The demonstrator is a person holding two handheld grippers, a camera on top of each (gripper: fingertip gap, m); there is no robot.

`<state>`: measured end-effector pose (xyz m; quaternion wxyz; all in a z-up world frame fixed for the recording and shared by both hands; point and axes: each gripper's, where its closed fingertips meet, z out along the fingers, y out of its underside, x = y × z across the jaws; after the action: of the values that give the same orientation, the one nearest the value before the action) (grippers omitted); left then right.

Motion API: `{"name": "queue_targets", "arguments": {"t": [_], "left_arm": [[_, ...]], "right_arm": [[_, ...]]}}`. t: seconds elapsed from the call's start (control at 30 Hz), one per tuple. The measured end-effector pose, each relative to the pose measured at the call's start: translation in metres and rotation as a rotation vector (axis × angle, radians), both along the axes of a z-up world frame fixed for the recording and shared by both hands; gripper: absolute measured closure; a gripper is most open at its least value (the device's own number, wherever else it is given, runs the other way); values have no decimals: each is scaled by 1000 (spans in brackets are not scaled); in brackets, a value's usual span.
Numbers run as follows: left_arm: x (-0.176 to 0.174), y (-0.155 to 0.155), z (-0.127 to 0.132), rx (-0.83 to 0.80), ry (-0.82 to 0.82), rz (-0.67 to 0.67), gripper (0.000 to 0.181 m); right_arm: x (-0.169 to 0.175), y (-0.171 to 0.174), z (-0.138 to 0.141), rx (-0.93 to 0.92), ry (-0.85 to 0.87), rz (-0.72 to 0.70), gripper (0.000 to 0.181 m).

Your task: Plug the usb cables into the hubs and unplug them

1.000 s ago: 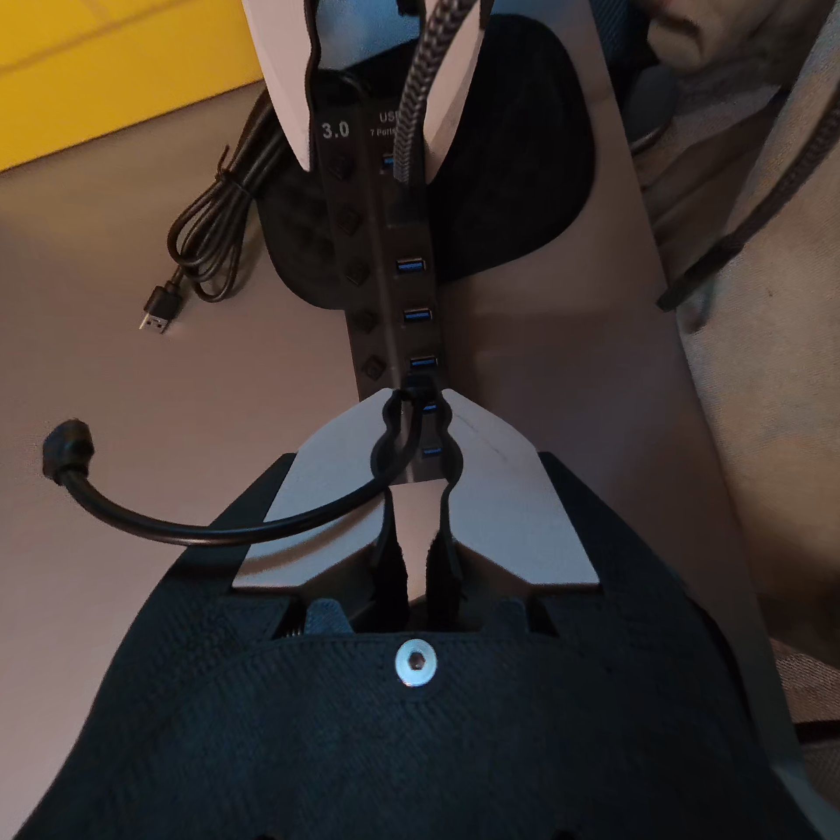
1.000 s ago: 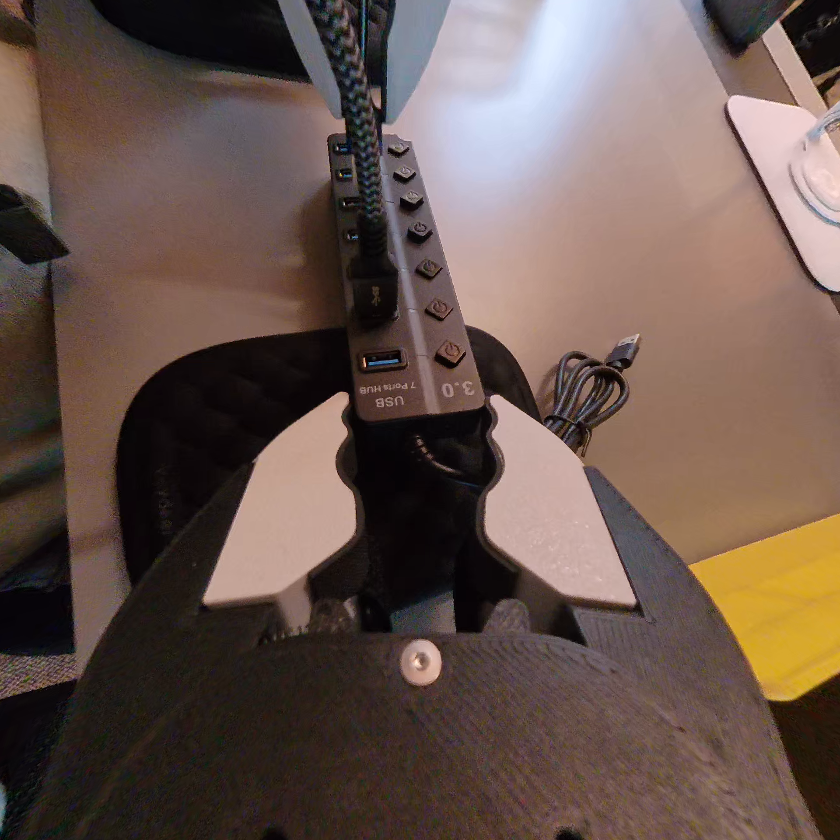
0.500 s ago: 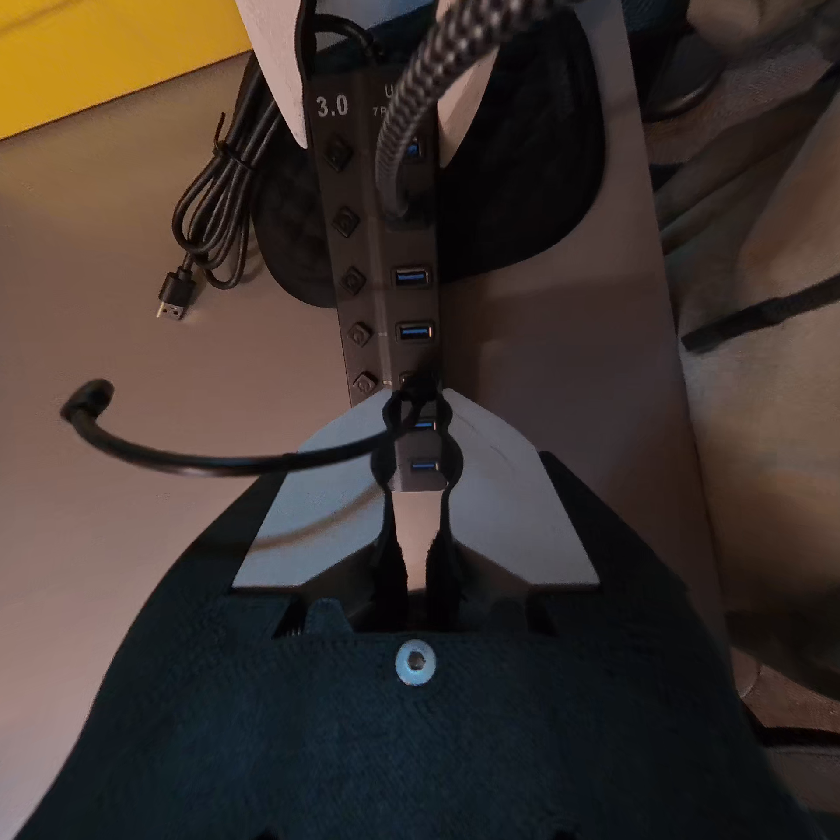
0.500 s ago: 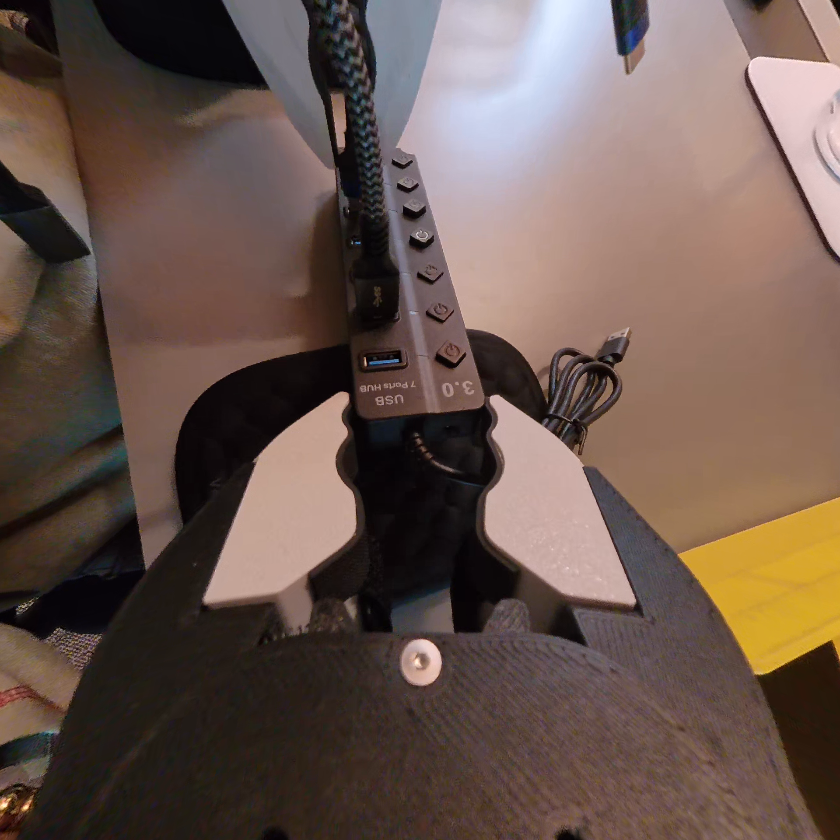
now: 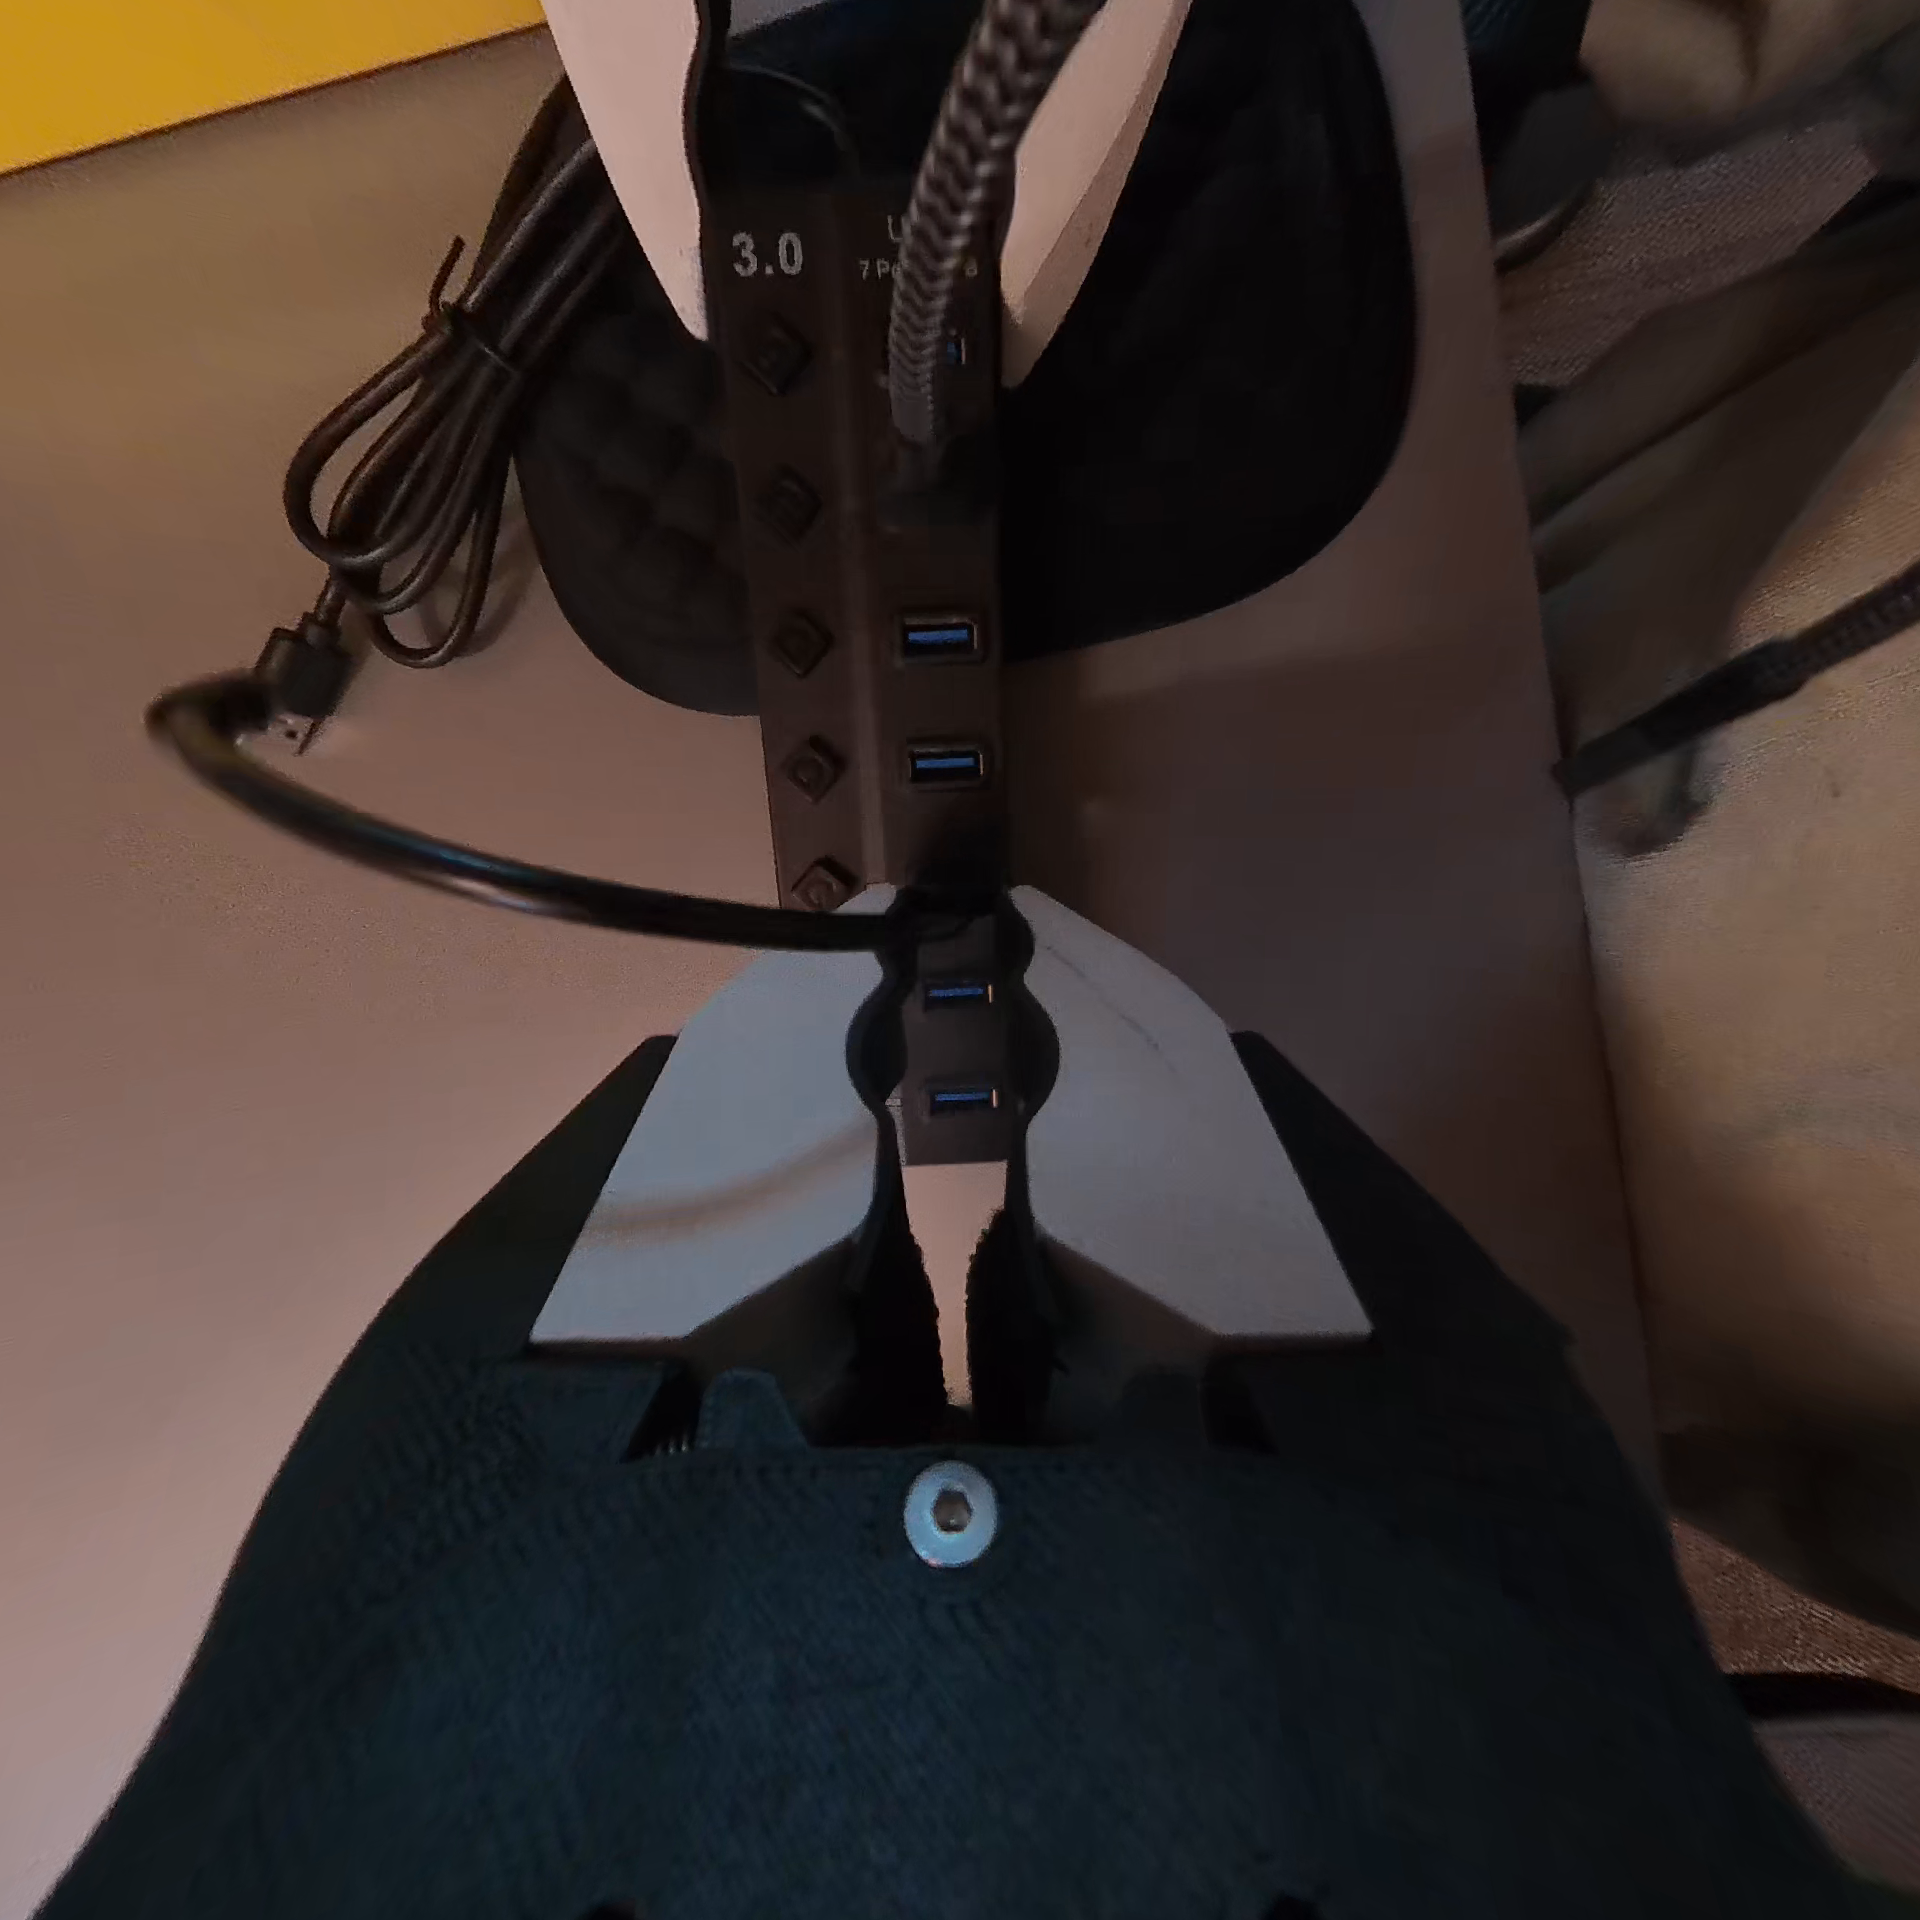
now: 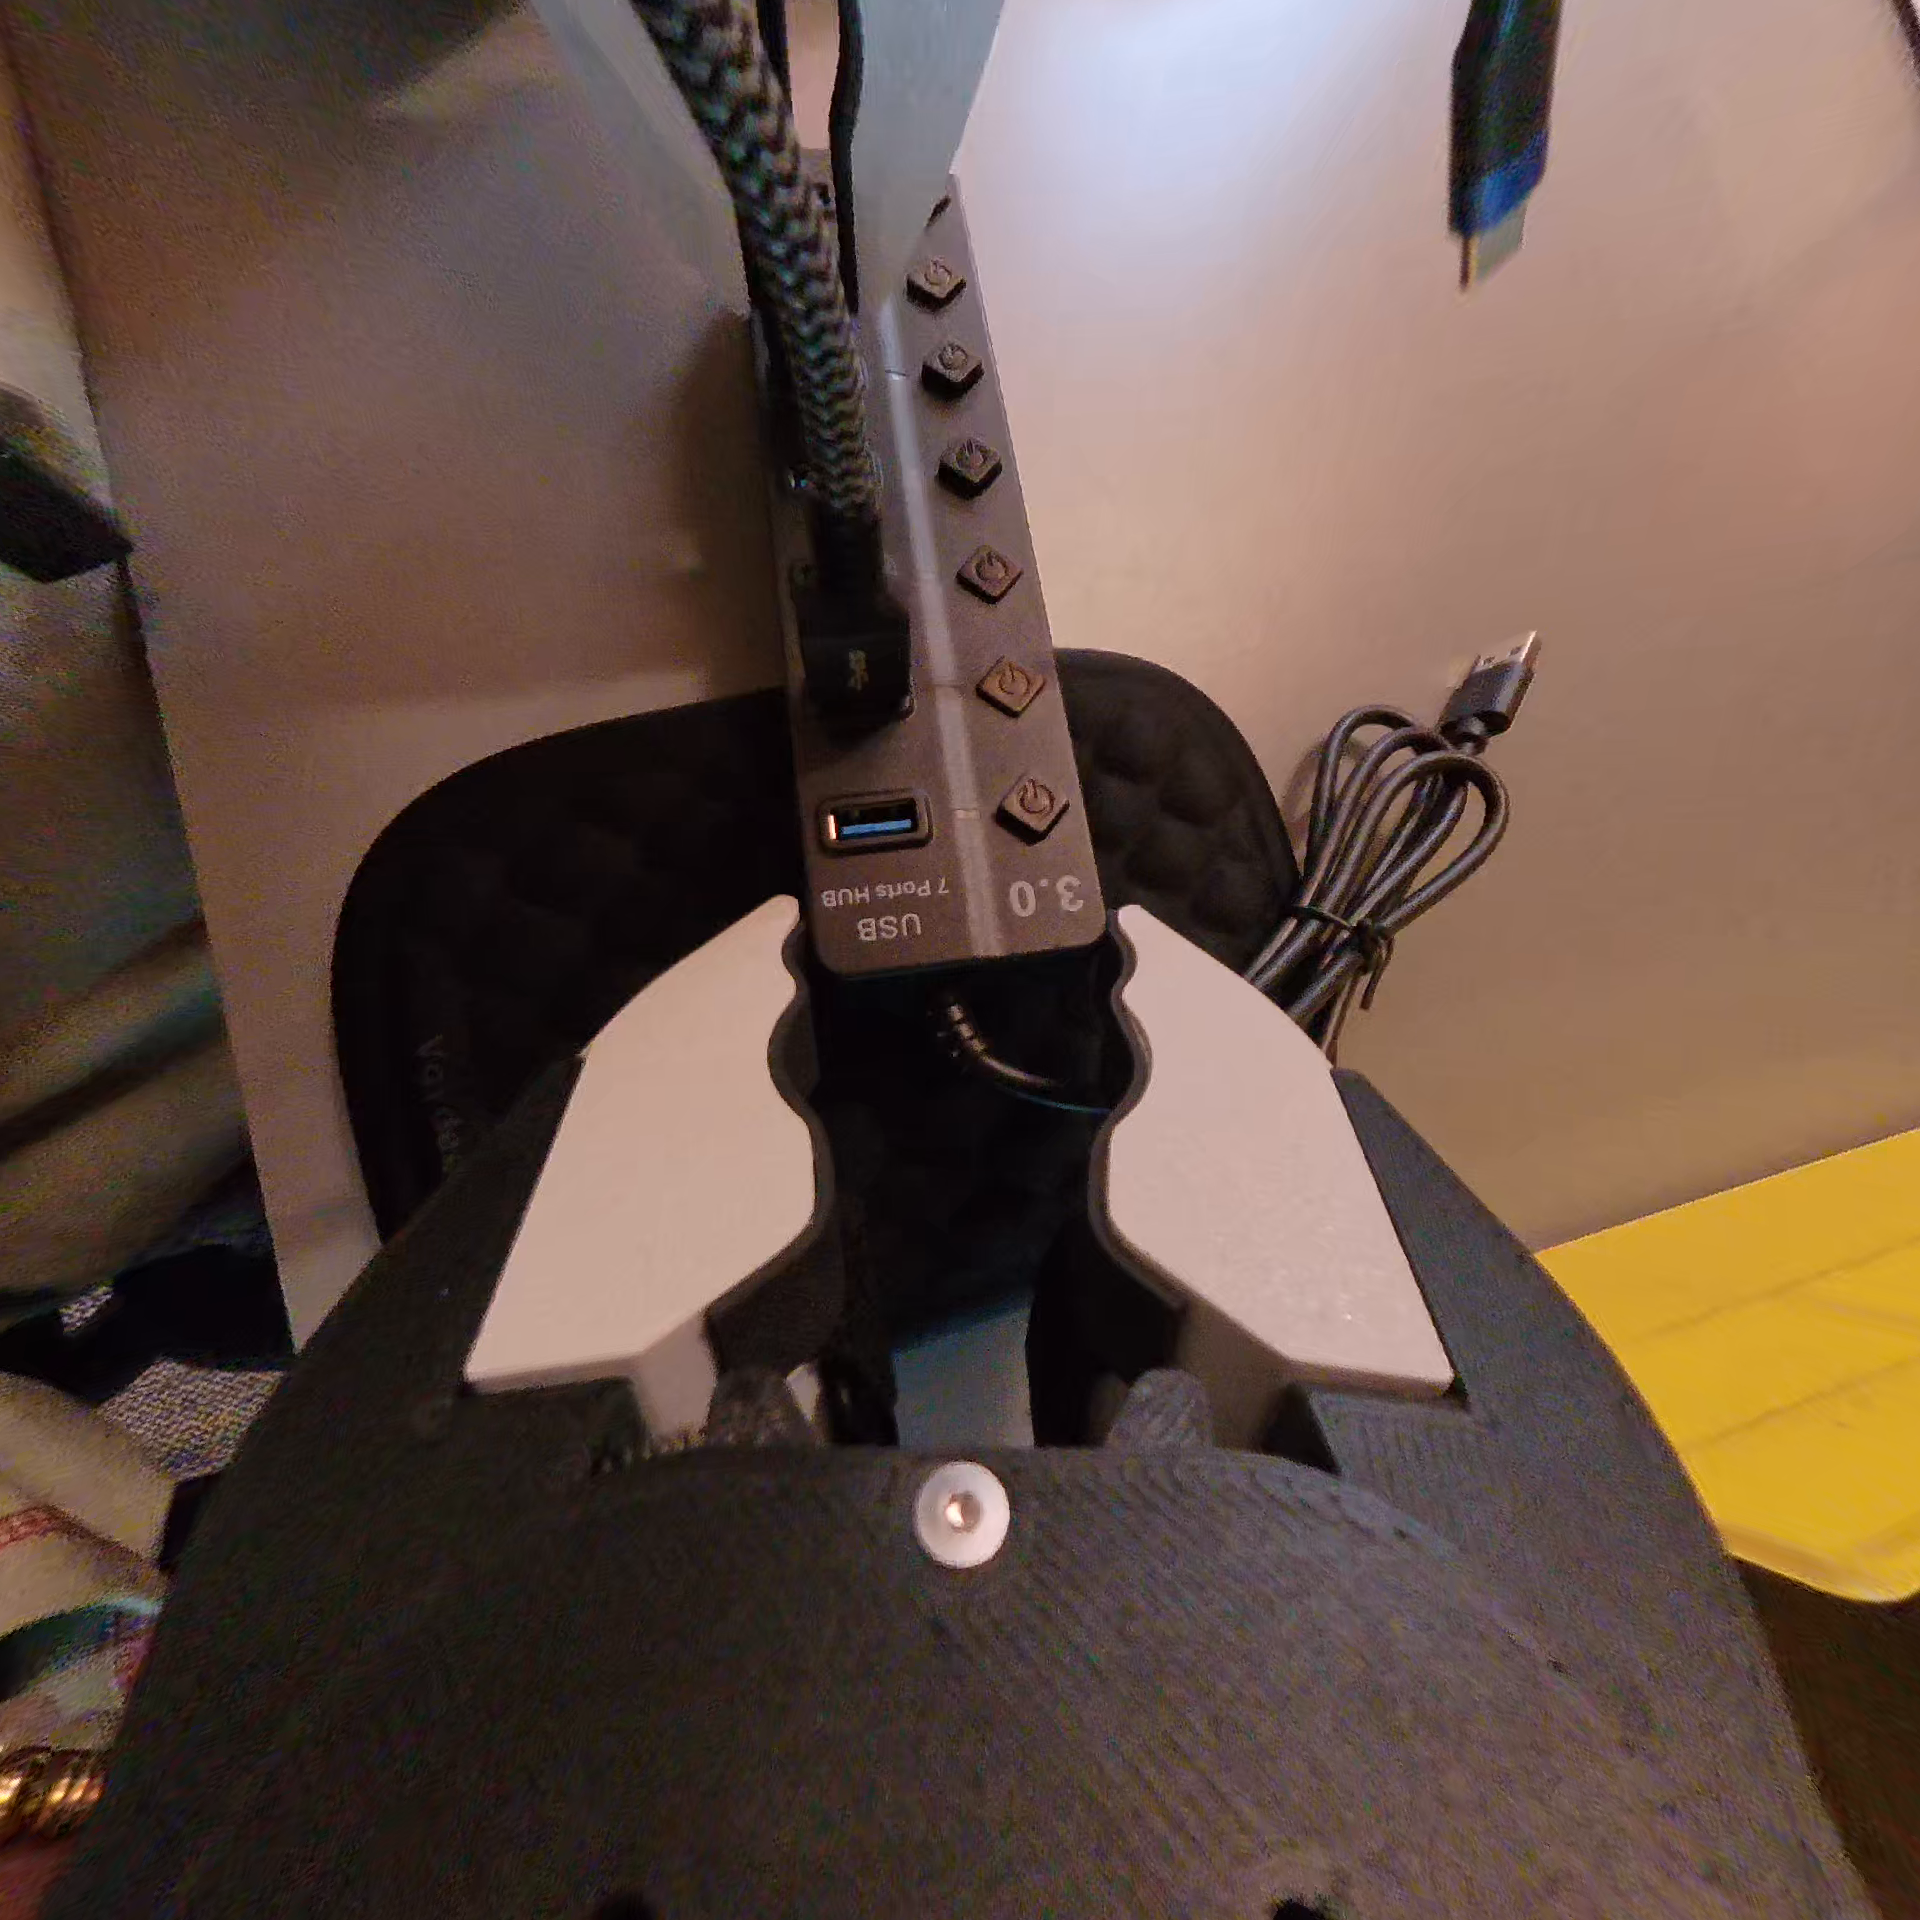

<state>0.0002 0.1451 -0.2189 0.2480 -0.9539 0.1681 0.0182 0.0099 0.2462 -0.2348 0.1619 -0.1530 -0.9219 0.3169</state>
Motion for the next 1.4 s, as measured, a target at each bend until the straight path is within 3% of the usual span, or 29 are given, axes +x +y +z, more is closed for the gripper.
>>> {"name": "queue_targets", "arguments": {"t": [0.3,0.37,0.5,0.7,0.87,1.0,1.13,1.27,1.3,1.4], "left_arm": [[-2,3,-9,48,22,70,165],[-7,5,-5,109,80,86,156],[-9,5,37,419,20,217,135],[-18,-41,98,897,7,357,96],[-36,-115,187,1652,37,495,88],[-38,-165,212,1956,259,568,82],[-43,-159,197,1954,258,537,71],[-54,-148,177,1909,216,560,71],[-54,-145,176,1902,197,557,71],[-55,-142,172,1869,222,551,72]], "right_arm": [[-1,-1,0,-74,-27,-20,128],[-3,0,3,-101,-25,-43,125],[-4,9,14,-141,3,-87,105],[-1,-6,51,-297,141,-30,63],[-2,-35,37,-142,100,62,69],[-10,-44,7,30,12,85,75],[-15,-51,-6,86,-39,79,87],[-19,-54,-15,131,-38,71,110],[-20,-54,-14,128,-35,65,125],[-21,-56,-11,152,42,110,126]]}}
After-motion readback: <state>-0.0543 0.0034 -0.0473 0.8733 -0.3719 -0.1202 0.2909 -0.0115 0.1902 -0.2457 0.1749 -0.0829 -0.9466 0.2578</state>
